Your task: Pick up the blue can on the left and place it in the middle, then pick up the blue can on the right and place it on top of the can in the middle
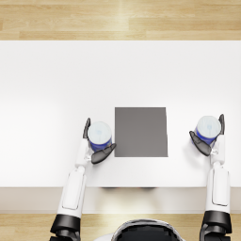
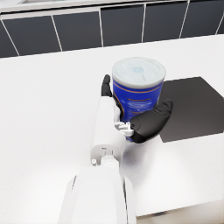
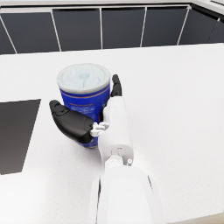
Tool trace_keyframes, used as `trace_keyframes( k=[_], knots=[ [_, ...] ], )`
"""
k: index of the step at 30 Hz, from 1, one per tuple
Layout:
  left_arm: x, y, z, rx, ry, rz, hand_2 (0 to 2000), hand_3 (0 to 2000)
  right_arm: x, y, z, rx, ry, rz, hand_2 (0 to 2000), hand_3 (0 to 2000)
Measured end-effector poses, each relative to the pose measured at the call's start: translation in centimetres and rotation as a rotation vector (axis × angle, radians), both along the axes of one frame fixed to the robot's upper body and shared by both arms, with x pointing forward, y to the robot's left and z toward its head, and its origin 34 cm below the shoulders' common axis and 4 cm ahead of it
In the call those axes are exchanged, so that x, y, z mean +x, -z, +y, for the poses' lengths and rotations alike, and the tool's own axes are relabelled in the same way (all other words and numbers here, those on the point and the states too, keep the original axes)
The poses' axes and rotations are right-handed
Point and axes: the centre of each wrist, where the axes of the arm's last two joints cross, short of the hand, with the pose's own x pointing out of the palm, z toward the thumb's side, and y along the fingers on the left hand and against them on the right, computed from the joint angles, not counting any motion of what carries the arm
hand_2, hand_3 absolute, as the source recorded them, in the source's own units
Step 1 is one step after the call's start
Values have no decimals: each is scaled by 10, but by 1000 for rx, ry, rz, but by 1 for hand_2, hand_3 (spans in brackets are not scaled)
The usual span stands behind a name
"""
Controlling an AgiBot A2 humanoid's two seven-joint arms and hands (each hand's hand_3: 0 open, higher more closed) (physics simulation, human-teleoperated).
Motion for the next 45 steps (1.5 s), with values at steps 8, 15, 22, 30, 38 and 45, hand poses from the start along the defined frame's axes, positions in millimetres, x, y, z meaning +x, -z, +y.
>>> trace_keyframes(
  k=[8, 15, 22, 30, 38, 45],
  knots=[
    [1, -9, -3, -26, 29, -36, 2000, 1520, -2, -13, 7, 13, -166, -66, 2000, 1520],
    [18, -55, -34, -71, 107, -184, 2000, 1520, -7, -67, 30, -29, -253, -283, 2000, 1520],
    [35, -56, -67, -177, 180, -128, 2000, 1520, -12, -89, 43, -38, -298, -370, 2000, 1520],
    [45, -31, -101, -80, 299, 4, 2000, 1520, -10, -109, 61, -40, -353, -443, 2000, 1520],
    [49, -6, -107, -78, 343, -156, 2000, 1520, -11, -119, 72, -33, -379, -480, 2000, 1520],
    [42, -8, -101, -113, 287, -227, 0, 0, -1, -141, 112, -18, -493, -543, 2000, 1520]
  ],
)
